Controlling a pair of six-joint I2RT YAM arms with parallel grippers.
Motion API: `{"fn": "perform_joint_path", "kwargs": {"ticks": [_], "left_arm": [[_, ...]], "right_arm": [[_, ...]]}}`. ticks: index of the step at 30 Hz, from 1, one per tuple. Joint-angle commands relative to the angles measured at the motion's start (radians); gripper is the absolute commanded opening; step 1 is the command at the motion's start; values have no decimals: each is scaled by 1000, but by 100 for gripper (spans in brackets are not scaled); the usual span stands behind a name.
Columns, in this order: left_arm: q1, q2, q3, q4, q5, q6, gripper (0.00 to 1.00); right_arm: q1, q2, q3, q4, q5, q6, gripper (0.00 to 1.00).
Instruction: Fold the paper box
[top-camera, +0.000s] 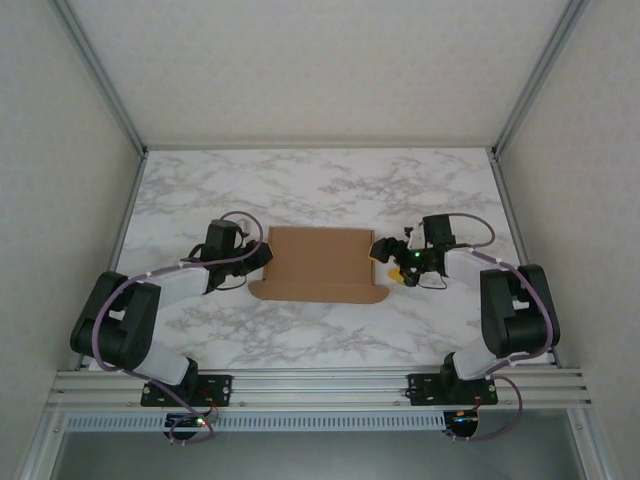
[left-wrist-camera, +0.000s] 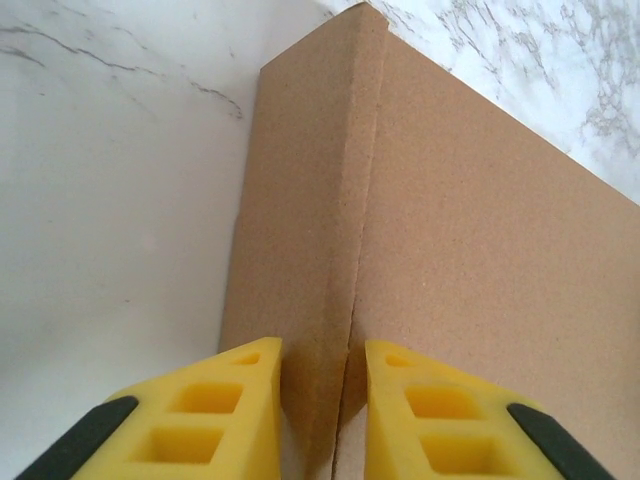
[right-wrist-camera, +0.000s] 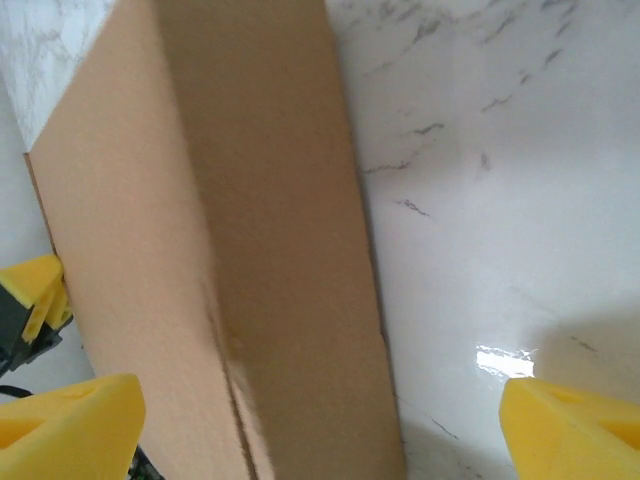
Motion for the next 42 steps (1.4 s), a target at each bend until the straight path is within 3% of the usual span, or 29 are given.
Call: {"fn": "perform_joint_path", "kwargs": {"ticks": [1,5,26,30,37,42], "left_arm": [[37,28,-46,-133,-25,23,23],[44,56,-51,-123,-12,28,21],[116,81,-49,-165,4,62,17],[139,62,-39,-198,2,79,17],[147,76,-39,-192,14,83,17],[148,96,-35,-189,15,91,16]], "right_arm": [[-5,35,13,64,-82,37,93],[5,87,15,171,-183,97,94],[16,97,143,-17,-62,-11,95],[15,118,149,-4,-83,-7,95],[72,191,156,130,-249,73,94],[97,205,207,50,-189,32,95]]}}
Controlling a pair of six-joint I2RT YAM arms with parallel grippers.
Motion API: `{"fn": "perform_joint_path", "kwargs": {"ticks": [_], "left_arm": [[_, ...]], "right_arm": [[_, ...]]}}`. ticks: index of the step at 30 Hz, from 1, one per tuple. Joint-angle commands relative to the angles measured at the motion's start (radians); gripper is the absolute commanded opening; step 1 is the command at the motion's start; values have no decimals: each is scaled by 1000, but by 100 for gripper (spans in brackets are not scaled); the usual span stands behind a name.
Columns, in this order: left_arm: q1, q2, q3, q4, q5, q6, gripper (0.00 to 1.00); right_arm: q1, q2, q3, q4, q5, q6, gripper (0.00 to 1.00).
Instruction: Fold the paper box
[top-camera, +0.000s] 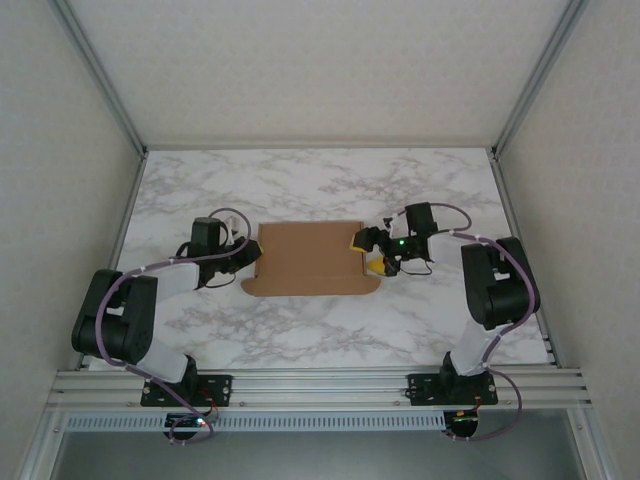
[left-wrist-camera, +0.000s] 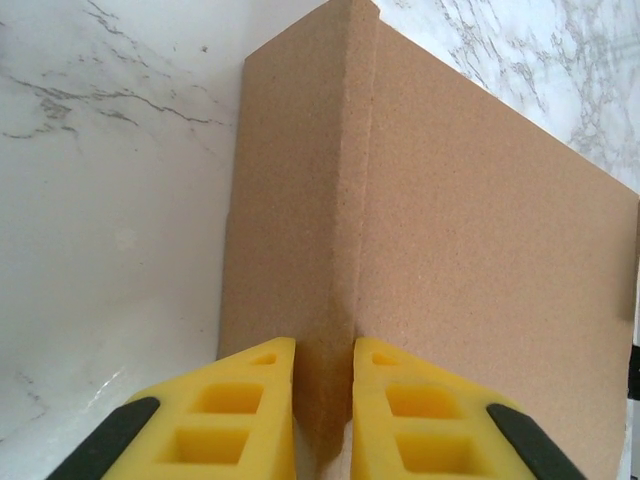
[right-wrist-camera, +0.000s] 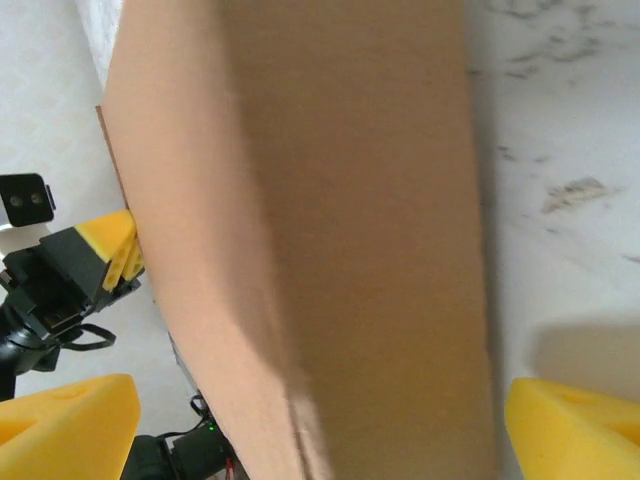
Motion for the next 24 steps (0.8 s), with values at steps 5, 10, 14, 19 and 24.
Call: {"fn": "perform_joint_path", "kwargs": {"ticks": [5,10,14,19,24], "left_arm": [[34,75,-41,-179,-100,25,16],[43,90,-42,-181,-96,26,16],[70,101,-40,-193,-93,31,16],[88,90,-43,-200,-95,33,15],[88,99,-42,-200,-94,36,15]], "right_arm": [[27,67,62,20,-70,-1,93],[26,63,63,-15,4,-29,92],[11,51,64,-36,70,-35,92],[1,81,98,-57,58,-38,92],[18,119,124,-46,-38,-50,91]]}}
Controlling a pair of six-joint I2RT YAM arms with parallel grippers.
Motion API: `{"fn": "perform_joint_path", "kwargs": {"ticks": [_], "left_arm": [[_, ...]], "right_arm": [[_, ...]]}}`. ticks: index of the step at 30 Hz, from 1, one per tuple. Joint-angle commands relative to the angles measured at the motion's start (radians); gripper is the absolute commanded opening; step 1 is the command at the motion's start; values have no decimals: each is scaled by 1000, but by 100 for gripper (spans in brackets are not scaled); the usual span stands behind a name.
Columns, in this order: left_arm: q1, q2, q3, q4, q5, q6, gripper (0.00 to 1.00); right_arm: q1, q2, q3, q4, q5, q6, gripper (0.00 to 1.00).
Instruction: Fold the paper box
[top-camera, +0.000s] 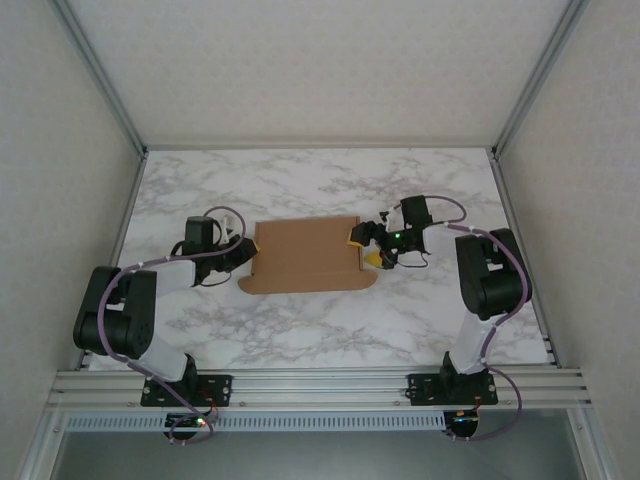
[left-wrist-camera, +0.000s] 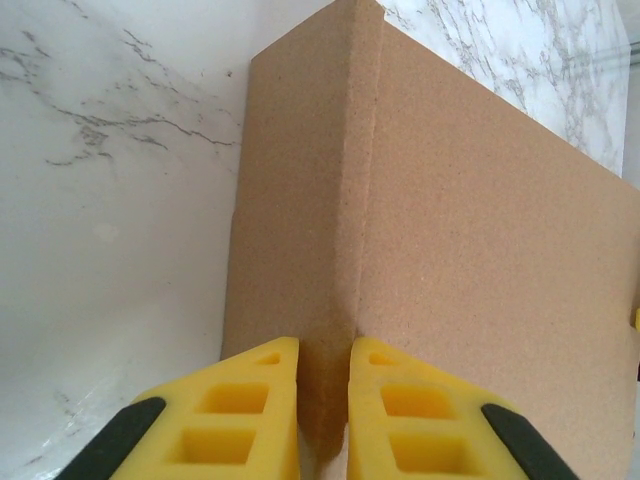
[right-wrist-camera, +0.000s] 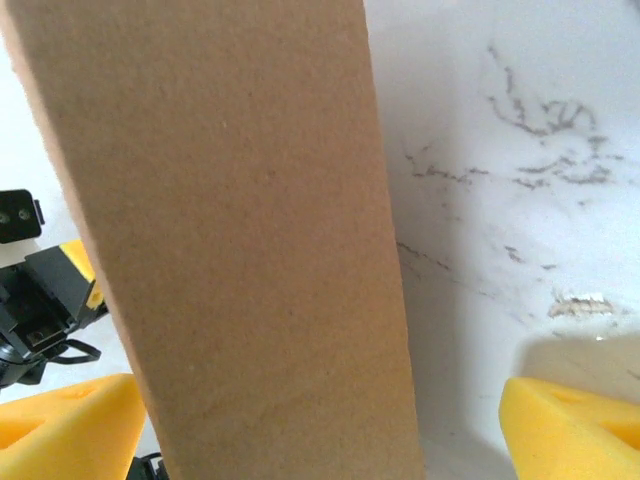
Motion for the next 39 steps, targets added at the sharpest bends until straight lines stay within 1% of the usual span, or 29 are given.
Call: {"fn": "perform_joint_path", "kwargs": {"ticks": [1,3,5,8,9,12,14,16,17,20,22,25,28,29,31,33,36,39], "left_arm": [[28,74,-47,-215,-165,31,15],[27,79,-45,-214,-164,32,15],[26,80,-45,-214,-164,31,15],[24,65,-46,-211,-160,26,15],[22,54,-46,-215,-165,23,17],[14,7,-37,-239,-186,25,27],[14,-27,-20,-269,-191,37,36],[16,-76,1,-315,-239,51,46],[15,-101,11,-339,-262,56,49],[15,-203,43,-399,-335,69,54],[14,-271,61,-433,-364,59,55],[-13,-358,99,-488,-385,-21,56],[-98,-389,137,-548,-346,-133,59],[-156,-400,140,-549,-349,-177,60],[-294,-433,135,-533,-418,-301,65],[-419,-462,116,-498,-490,-482,69],[-526,-443,84,-461,-511,-705,71],[-589,-399,65,-405,-493,-858,72]], "right_arm": [[22,48,42,-17,-84,-29,90],[43,54,50,-5,-101,-30,87],[58,56,44,45,-128,1,83],[65,50,18,129,-161,70,72],[63,39,6,141,-163,78,69],[56,2,-28,156,-154,93,60],[49,-23,-50,156,-142,107,54],[40,-53,-71,138,-115,110,49],[35,-66,-79,126,-100,110,46],[21,-110,-103,85,-36,108,42],[20,-131,-117,68,-2,107,41],[20,-163,-139,50,51,107,41],[21,-192,-158,50,92,122,41],[22,-203,-169,62,108,141,41],[28,-230,-201,104,139,184,41],[37,-261,-247,156,186,237,41],[60,-296,-297,213,242,294,42],[96,-332,-322,235,291,309,42]]}}
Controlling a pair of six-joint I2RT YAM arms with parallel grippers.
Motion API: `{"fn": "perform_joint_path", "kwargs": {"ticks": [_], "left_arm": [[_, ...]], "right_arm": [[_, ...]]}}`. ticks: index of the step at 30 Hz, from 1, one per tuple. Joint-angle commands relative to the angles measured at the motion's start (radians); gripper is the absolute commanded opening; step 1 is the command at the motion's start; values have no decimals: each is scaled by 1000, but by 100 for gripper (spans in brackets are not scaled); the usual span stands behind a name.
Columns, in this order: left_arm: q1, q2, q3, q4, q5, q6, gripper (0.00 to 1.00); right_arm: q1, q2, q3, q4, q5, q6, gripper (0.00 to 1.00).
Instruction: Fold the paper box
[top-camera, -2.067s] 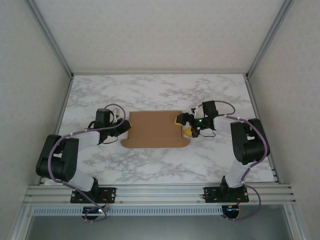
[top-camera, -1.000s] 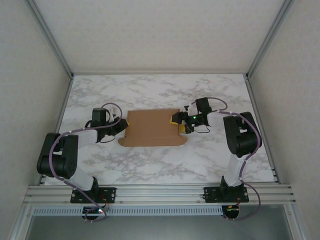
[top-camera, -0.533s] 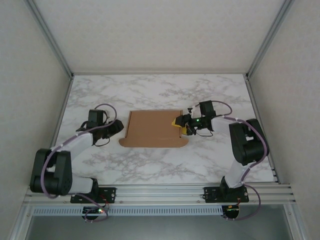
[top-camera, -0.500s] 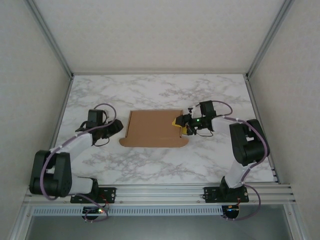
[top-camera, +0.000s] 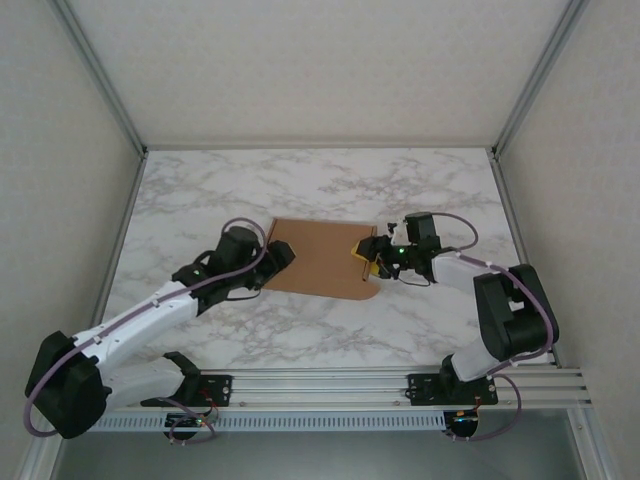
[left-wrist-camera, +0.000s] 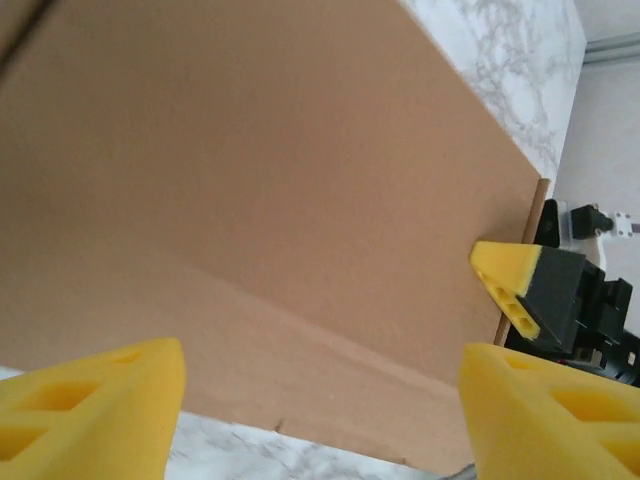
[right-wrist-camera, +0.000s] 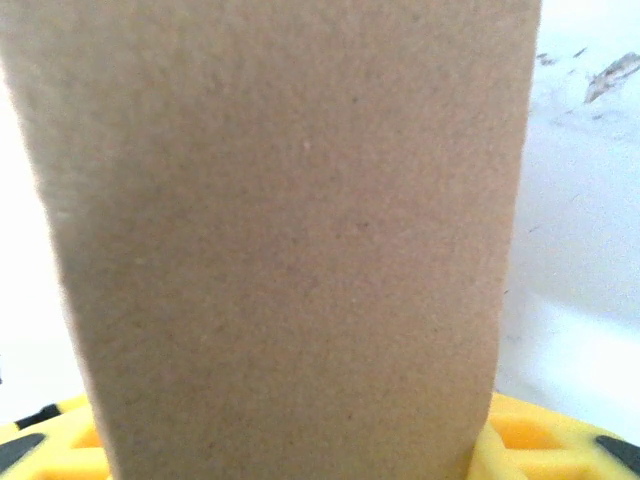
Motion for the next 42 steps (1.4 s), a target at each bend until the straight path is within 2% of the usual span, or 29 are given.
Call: {"fn": "perform_joint_path", "kwargs": {"ticks": [1,10,20,24,28,31,35,42], "left_arm": [[-54,48,-27,52,-48,-286,72],[-100,188,13,53,-38,-312,73],[-81,324,60,142,-100,-269,70],[-74,377,80,207,-111,-234,63],[-71,409,87,253,-133,-201,46],[-69,410,59,305,-150,-198,39],[-69,388,7,395,-172,-200,34],[-70,353,-68,546,-191,-157,34]], "right_arm": [[41,-31,-28,9,182,26,42],[64,-48,-45,-18,224,20,42],[115,-34,-64,4,197,15,39],[130,-36,-85,19,193,21,37],[133,-12,-101,57,153,48,37],[137,10,-108,94,115,75,35],[137,33,-125,163,82,142,35],[138,62,-171,341,31,303,35]]}}
